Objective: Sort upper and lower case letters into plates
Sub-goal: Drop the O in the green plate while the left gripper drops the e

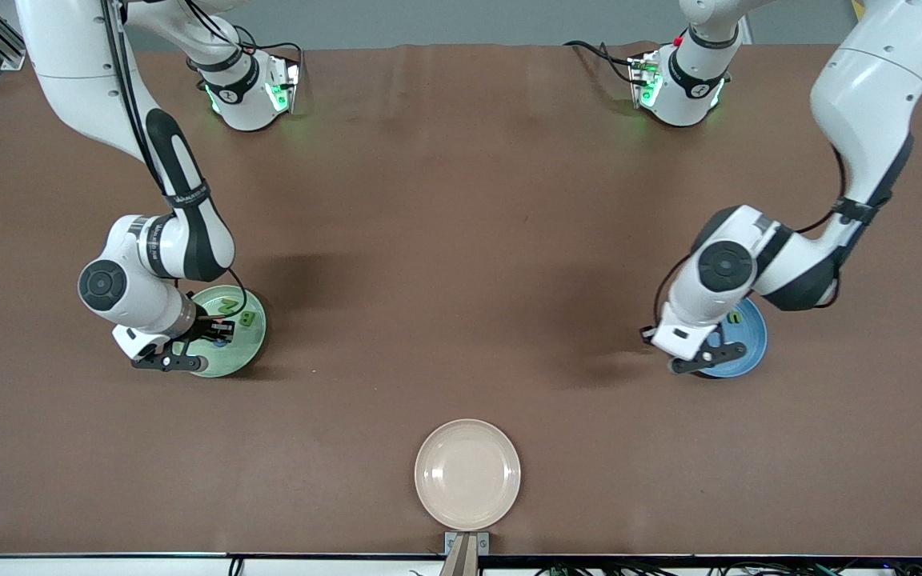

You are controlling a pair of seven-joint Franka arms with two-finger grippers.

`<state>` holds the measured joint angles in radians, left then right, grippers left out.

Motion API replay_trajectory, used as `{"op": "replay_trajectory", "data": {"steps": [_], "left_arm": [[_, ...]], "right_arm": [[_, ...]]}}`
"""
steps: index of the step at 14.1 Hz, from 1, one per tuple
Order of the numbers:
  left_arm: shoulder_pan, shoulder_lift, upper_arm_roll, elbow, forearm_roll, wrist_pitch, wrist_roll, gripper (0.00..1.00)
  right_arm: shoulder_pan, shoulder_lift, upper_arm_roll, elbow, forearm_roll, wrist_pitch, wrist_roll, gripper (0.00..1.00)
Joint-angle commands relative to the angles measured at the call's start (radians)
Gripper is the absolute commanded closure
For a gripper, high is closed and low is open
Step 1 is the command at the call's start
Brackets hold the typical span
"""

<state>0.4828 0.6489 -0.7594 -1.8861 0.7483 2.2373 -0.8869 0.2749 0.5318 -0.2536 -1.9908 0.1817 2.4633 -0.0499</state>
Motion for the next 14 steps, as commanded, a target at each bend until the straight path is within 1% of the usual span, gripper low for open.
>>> {"op": "replay_trajectory", "data": {"steps": [1, 2, 3, 4, 5, 7, 8, 11, 12, 13, 14], "left_arm": [[0.083, 0.001, -0.009, -0.03, 0.005, -0.002, 0.097, 0.95], [0.109, 0.011, -0.009, -0.031, 0.005, -0.001, 0.127, 0.95], [0.123, 0.018, -0.008, -0.03, 0.008, -0.001, 0.144, 0.95], [0.129, 0.026, -0.005, -0.03, 0.008, -0.001, 0.157, 0.95], [0.134, 0.035, -0.003, -0.03, 0.008, 0.005, 0.166, 0.95], [0.131, 0.038, 0.017, -0.03, 0.008, 0.008, 0.172, 0.95], [0.131, 0.044, 0.018, -0.03, 0.008, 0.008, 0.174, 0.95], [0.131, 0.054, 0.025, -0.03, 0.008, 0.008, 0.174, 0.93], [0.131, 0.052, 0.026, -0.03, 0.008, 0.008, 0.177, 0.88], [0.134, 0.049, 0.026, -0.022, 0.006, 0.007, 0.184, 0.83], [0.135, 0.046, 0.025, -0.015, 0.003, -0.001, 0.192, 0.49]], "right_arm": [[-0.019, 0.027, 0.023, 0.012, 0.013, 0.019, -0.018, 0.97], [-0.017, 0.028, 0.025, 0.012, 0.013, 0.02, -0.016, 0.93], [-0.014, 0.028, 0.025, 0.012, 0.013, 0.016, -0.013, 0.76], [-0.014, 0.028, 0.025, 0.017, 0.013, 0.013, -0.014, 0.33], [-0.016, 0.027, 0.025, 0.027, 0.013, 0.007, -0.014, 0.0], [-0.014, 0.017, 0.025, 0.046, 0.013, -0.016, -0.016, 0.0], [-0.013, 0.004, 0.024, 0.064, 0.013, -0.065, -0.011, 0.0], [-0.02, -0.05, 0.004, 0.17, 0.002, -0.295, -0.01, 0.0], [-0.016, -0.062, -0.019, 0.22, -0.007, -0.381, -0.011, 0.0], [-0.016, -0.073, -0.029, 0.275, -0.03, -0.468, -0.008, 0.0], [-0.02, -0.085, -0.033, 0.327, -0.05, -0.539, -0.007, 0.0]]}}
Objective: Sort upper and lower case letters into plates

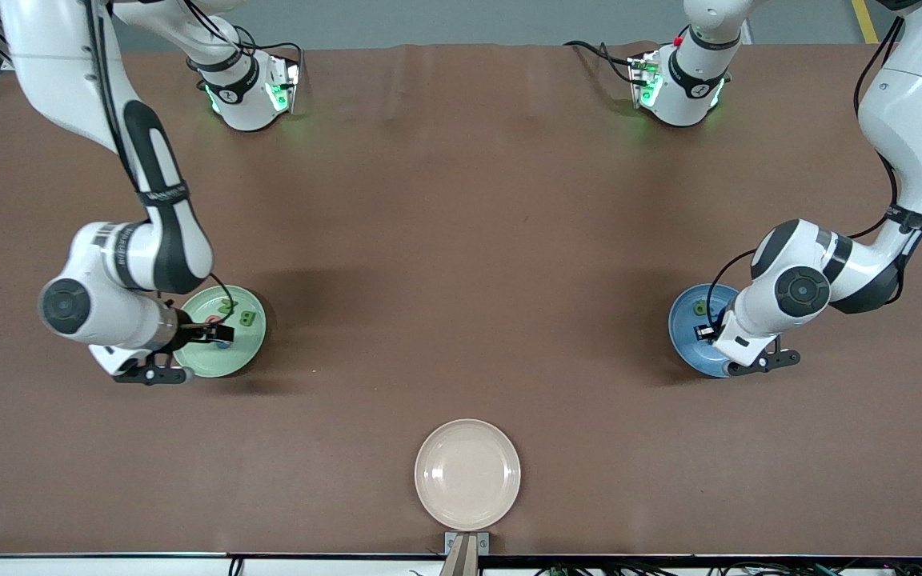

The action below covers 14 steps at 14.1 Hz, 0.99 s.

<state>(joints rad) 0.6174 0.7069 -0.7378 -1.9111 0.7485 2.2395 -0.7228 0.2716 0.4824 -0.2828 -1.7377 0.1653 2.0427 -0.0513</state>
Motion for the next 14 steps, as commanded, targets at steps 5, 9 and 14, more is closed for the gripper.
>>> {"op": "replay_trajectory", "data": {"steps": [5, 9, 14], "left_arm": [[0.002, -0.038, 0.002, 0.015, 0.0, -0.023, 0.023, 0.0], [0.004, -0.04, 0.0, 0.018, -0.008, -0.024, 0.02, 0.0], [0.001, -0.033, -0.003, 0.023, -0.009, -0.024, 0.022, 0.0]], "right_arm": [[-0.02, -0.134, -0.058, 0.208, -0.095, -0.306, -0.019, 0.0], [-0.054, -0.156, -0.075, 0.294, -0.098, -0.361, -0.062, 0.0], [-0.1, -0.148, -0.073, 0.389, -0.101, -0.482, -0.062, 0.0]]}}
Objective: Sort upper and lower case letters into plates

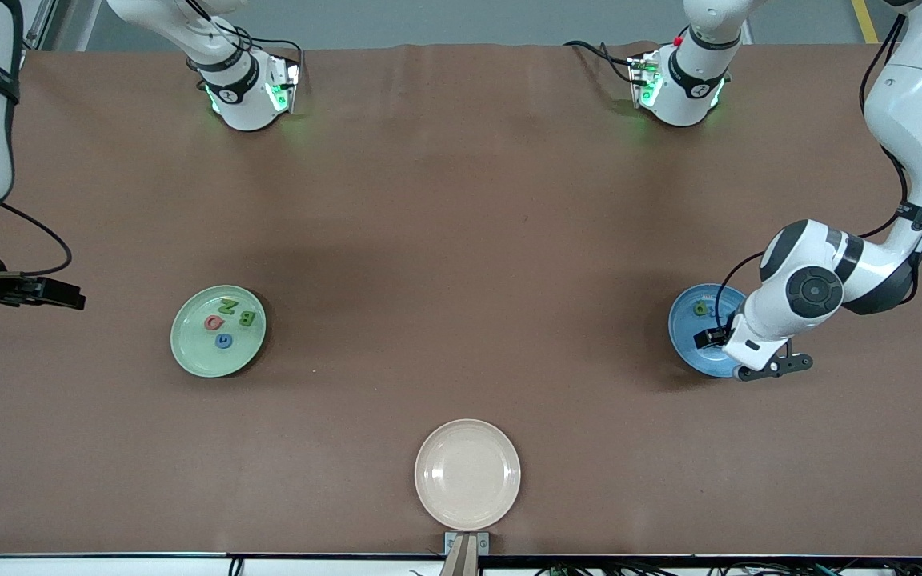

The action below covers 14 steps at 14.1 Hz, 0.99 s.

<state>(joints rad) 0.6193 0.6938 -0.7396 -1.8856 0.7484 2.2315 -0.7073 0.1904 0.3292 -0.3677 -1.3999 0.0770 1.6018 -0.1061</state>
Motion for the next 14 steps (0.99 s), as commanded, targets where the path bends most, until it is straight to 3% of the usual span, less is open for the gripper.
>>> {"op": "replay_trajectory", "data": {"steps": [1, 5, 8, 10, 12, 14], "left_arm": [[-0.001, -0.022, -0.001, -0.003, -0.009, -0.016, 0.005, 0.0], [-0.001, -0.033, -0.001, -0.004, -0.009, -0.018, 0.015, 0.0], [-0.012, -0.1, 0.025, -0.024, -0.012, -0.019, 0.025, 0.01], [-0.047, -0.152, 0.083, -0.041, -0.049, -0.019, 0.073, 0.01], [-0.081, -0.229, 0.165, -0.059, -0.177, -0.019, 0.229, 0.01], [-0.16, -0.293, 0.291, -0.063, -0.332, -0.021, 0.407, 0.01]], "right_arm": [[-0.019, 0.005, 0.012, 0.055, -0.011, -0.042, -0.007, 0.0], [-0.006, 0.002, 0.019, 0.065, 0.007, -0.057, 0.002, 0.0], [-0.005, -0.002, 0.019, 0.064, 0.013, -0.164, 0.006, 0.0], [-0.003, -0.019, 0.019, 0.064, 0.014, -0.163, -0.001, 0.0], [-0.003, -0.03, 0.021, 0.064, 0.012, -0.152, -0.006, 0.0], [-0.011, -0.045, 0.033, 0.058, 0.004, -0.145, -0.007, 0.0]]}}
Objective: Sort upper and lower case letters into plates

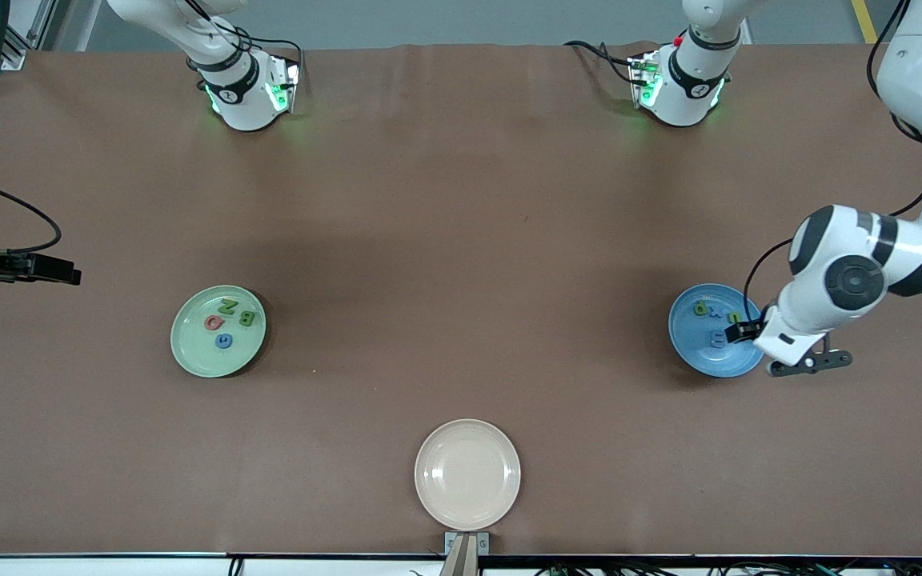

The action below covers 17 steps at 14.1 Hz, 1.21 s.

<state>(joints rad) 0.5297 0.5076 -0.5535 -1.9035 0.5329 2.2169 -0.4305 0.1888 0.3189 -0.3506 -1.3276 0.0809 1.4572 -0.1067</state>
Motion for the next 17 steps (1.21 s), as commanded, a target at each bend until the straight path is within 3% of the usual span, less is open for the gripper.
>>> {"op": "replay_trajectory", "data": {"steps": [1, 4, 7, 9, 13, 16, 17], "left_arm": [[-0.118, -0.133, 0.171, -0.046, -0.169, -0.014, 0.177, 0.01], [-0.284, -0.228, 0.392, -0.049, -0.321, -0.086, 0.349, 0.01], [-0.33, -0.32, 0.515, -0.049, -0.462, -0.17, 0.542, 0.0], [-0.388, -0.377, 0.595, -0.049, -0.493, -0.228, 0.59, 0.0], [-0.402, -0.46, 0.629, -0.049, -0.536, -0.298, 0.616, 0.0], [-0.512, -0.483, 0.736, -0.039, -0.567, -0.302, 0.615, 0.0], [-0.519, -0.483, 0.742, -0.014, -0.582, -0.307, 0.615, 0.0]], "right_arm": [[-0.029, -0.05, 0.037, -0.021, -0.001, 0.002, -0.007, 0.0], [-0.086, -0.08, 0.126, -0.041, -0.047, 0.006, -0.004, 0.0], [-0.117, -0.119, 0.172, -0.076, -0.056, 0.014, 0.002, 0.0], [-0.117, -0.147, 0.177, -0.114, -0.056, 0.034, 0.002, 0.0], [-0.13, -0.196, 0.189, -0.173, -0.056, 0.046, 0.002, 0.0], [-0.167, -0.234, 0.246, -0.22, -0.081, 0.075, 0.002, 0.0], [-0.175, -0.251, 0.263, -0.246, -0.089, 0.092, 0.004, 0.0]]}}
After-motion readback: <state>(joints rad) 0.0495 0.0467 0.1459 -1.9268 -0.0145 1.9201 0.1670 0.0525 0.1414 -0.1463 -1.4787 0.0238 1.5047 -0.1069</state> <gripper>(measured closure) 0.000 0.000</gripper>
